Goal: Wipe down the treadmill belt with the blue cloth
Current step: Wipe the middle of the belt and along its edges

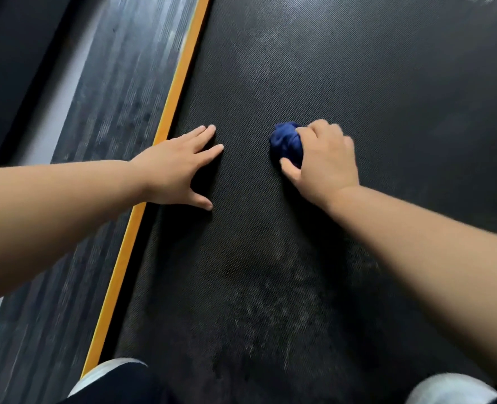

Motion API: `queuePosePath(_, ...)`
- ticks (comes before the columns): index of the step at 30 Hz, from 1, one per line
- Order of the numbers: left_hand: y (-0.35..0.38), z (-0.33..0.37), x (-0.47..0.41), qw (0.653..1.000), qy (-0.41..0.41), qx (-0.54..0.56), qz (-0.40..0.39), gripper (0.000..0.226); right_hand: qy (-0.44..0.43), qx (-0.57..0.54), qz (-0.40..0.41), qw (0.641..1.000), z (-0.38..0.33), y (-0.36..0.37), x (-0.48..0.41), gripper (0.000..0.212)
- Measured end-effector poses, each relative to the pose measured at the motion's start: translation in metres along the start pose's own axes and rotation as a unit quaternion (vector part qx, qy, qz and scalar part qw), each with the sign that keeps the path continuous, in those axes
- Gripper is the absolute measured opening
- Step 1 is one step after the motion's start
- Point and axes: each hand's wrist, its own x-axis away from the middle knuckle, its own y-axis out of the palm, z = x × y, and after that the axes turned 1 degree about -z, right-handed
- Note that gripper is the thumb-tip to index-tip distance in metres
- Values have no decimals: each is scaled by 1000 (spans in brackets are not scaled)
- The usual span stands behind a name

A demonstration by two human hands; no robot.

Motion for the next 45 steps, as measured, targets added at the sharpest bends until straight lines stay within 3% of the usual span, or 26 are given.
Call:
queuePosePath(3, -3, 4, -6, 1000, 3, 11, 8, 120, -15, -98, -11, 995, -13, 10, 20, 33)
queuePosePath(7, -5, 14, -21, 999, 30, -6, 12, 123, -205, -146, -60, 966, -34, 15, 69, 39)
queuePosePath(9, -3, 18, -25, 999, 27, -21, 2, 124, -239, -116, -64, 962, -20, 11, 57, 41)
queuePosePath(11, -2, 22, -29, 999, 19, -36, -12, 125, -149, -90, -25, 984, 3, 2, 24, 35)
queuePosePath(13, -2, 28, -32, 998, 18, -52, -22, 124, 12, -92, 5, 996, 30, -8, -5, 34)
queuePosePath(15, -7, 32, -36, 999, 11, -47, -26, 123, 47, -97, 1, 994, 32, -8, -3, 35)
queuePosePath(21, -15, 44, -43, 1000, -19, -6, -19, 117, -204, -161, -103, 960, -13, 9, 94, 35)
queuePosePath(24, -13, 52, -48, 999, 3, -32, -12, 116, -277, -110, -100, 949, 9, 8, 80, 31)
queuePosePath(26, -15, 58, -54, 998, 36, -42, -5, 116, -172, -83, -32, 981, 41, 4, 46, 37)
queuePosePath(28, -21, 66, -62, 997, 58, -45, -4, 116, 27, -86, 9, 996, 81, -7, 18, 40)
queuePosePath(29, -25, 71, -67, 997, 60, -45, -6, 116, 88, -90, 9, 992, 91, -12, 15, 39)
queuePosePath(30, -29, 75, -73, 997, 59, -47, -9, 116, 88, -83, 7, 993, 93, -13, 20, 38)
queuePosePath(32, -38, 82, -84, 997, 49, -57, -20, 118, -10, -85, -16, 996, 73, -12, 43, 39)
queuePosePath(35, -43, 87, -89, 996, 33, -67, -40, 121, -166, -127, -89, 974, 38, -3, 94, 43)
queuePosePath(39, -34, 92, -85, 997, 19, -64, -43, 120, -284, -111, -95, 948, 47, 0, 100, 36)
queuePosePath(41, -34, 92, -84, 997, 19, -56, -40, 121, -221, -94, -42, 970, 69, 0, 75, 38)
queuePosePath(43, -36, 91, -84, 998, 34, -52, -32, 122, -45, -105, 0, 993, 98, -6, 48, 39)
queuePosePath(45, -39, 91, -87, 996, 59, -64, -12, 120, 103, -121, 16, 987, 113, -11, 34, 40)
